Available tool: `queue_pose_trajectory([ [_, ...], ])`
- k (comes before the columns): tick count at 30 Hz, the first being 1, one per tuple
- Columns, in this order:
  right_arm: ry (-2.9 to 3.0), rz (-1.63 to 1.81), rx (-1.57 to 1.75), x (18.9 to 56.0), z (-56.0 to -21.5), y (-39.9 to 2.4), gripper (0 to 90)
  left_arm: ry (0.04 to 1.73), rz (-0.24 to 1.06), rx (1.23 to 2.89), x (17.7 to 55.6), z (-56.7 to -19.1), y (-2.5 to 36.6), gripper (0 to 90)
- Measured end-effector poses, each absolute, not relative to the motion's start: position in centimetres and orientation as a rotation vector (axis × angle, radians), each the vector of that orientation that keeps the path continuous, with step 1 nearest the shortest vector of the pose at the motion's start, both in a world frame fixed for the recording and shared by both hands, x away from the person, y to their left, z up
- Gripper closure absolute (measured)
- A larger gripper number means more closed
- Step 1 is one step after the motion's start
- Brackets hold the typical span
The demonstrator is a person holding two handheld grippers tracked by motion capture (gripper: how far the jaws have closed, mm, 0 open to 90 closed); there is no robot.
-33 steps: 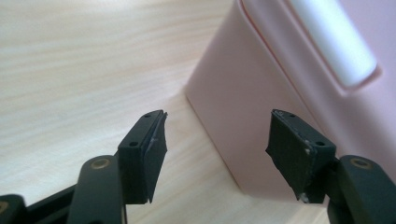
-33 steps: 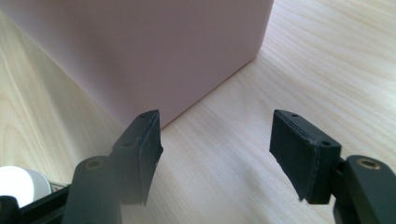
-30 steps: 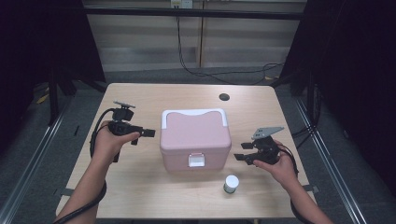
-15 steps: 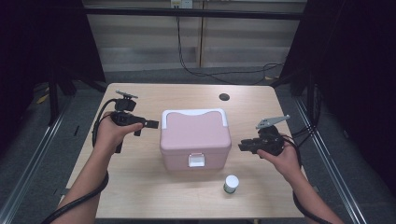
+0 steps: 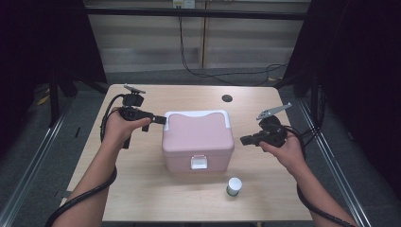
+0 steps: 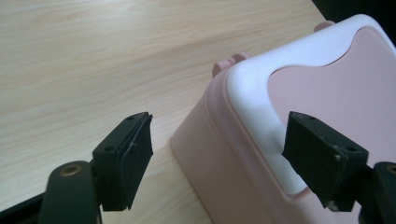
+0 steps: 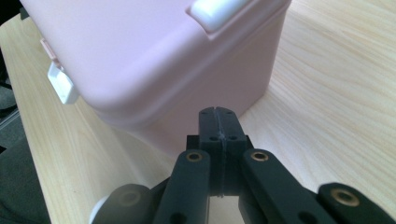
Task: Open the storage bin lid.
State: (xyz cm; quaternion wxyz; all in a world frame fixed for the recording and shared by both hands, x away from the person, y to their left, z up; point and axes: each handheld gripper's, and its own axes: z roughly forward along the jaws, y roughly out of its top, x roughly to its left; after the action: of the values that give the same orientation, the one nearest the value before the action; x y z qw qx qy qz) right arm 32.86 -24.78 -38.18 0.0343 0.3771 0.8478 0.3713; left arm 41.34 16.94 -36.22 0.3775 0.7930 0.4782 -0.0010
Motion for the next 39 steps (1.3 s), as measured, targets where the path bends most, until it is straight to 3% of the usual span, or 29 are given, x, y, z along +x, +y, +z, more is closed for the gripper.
queue_pose_trajectory([
  [14, 2.613, 1.191, 1.138, 33.8, -35.1, -23.8, 90.0, 1.192, -0.006, 2.032, 42.4, -35.1, 15.7, 22.8],
  [39, 2.659, 1.205, 1.088, 34.3, -35.0, -20.4, 90.0, 1.197, -0.032, 2.034, 42.9, -35.9, 13.2, 21.7],
])
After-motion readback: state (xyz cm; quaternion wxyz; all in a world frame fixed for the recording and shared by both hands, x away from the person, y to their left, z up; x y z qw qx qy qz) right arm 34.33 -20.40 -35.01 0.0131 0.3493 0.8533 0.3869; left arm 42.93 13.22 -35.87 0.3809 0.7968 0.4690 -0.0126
